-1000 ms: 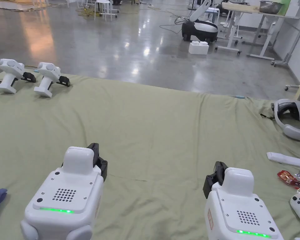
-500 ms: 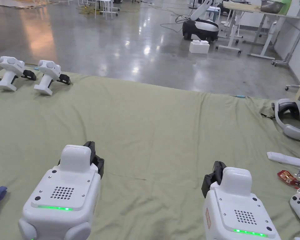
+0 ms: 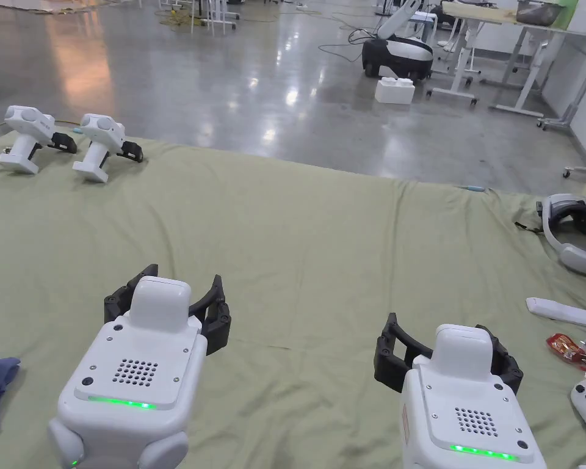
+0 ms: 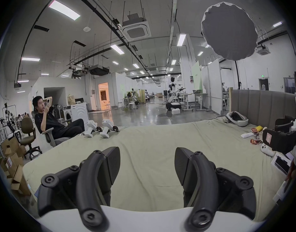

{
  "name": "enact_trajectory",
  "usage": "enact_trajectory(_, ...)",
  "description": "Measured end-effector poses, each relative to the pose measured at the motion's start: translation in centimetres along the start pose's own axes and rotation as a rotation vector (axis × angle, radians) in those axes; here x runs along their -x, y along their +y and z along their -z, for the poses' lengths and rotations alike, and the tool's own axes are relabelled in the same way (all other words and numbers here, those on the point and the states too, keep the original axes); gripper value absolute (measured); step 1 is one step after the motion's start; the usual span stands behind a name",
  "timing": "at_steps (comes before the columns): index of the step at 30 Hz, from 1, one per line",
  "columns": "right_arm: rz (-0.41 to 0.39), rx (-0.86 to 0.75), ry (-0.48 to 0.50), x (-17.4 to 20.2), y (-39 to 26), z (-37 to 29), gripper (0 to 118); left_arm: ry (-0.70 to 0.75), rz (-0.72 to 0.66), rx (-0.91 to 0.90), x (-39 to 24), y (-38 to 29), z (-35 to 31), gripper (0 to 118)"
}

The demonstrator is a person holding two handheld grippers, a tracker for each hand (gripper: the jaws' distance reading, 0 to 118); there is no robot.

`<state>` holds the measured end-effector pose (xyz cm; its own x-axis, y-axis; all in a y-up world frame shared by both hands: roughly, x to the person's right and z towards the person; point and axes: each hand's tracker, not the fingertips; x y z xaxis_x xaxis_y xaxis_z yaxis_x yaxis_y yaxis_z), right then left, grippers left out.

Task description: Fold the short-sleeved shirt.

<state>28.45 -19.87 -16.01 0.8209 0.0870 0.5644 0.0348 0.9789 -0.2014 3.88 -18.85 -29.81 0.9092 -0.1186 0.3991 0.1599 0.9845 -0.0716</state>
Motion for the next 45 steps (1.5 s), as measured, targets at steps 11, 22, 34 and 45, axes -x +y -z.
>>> enact_trajectory(11,0.033,0.044,0.074,0.0,0.0,0.2,105,-0.003,-0.088,-0.016,0.9,-0.1,-0.3,78)
enact_trajectory(22,0.155,0.048,0.082,0.0,0.8,0.4,105,-0.017,-0.082,-0.023,1.5,-0.1,-0.6,78)
enact_trajectory(34,0.307,0.189,0.074,-0.5,2.0,2.3,106,-0.021,-0.073,0.006,1.8,-0.5,-0.3,78)
enact_trajectory(45,0.355,0.248,0.116,-1.3,2.0,2.9,110,-0.032,-0.065,0.023,2.2,-0.4,0.5,78)
